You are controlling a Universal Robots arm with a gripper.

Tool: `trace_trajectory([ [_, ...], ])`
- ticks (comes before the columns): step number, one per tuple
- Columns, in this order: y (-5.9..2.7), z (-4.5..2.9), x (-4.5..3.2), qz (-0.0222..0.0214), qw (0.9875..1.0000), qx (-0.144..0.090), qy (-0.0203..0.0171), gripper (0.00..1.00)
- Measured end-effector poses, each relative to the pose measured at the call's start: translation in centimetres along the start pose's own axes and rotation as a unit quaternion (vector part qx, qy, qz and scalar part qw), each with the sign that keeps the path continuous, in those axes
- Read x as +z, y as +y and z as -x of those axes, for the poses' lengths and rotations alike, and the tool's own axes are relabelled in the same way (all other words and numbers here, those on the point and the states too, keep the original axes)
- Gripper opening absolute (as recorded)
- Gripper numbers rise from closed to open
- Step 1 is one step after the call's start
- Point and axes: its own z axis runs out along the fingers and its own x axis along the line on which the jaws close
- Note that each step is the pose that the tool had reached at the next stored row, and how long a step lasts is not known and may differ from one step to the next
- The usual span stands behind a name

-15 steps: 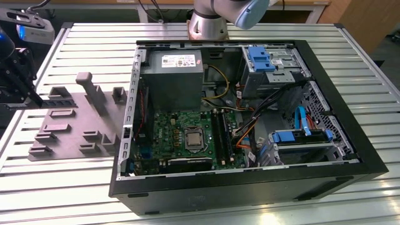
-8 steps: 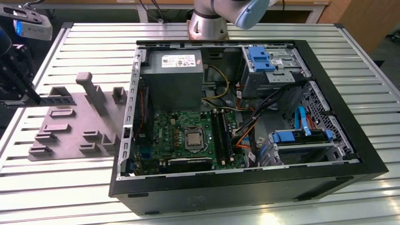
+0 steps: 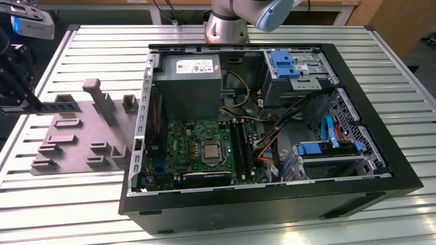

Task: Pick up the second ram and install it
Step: 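Pick up the second ram and move it above second insertion slot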

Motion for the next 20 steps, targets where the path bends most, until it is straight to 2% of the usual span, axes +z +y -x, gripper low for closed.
trace_trajectory([
  [20,0.01,0.12,-1.92,0.0000,1.0000,0.000,0.0003,0.14],
])
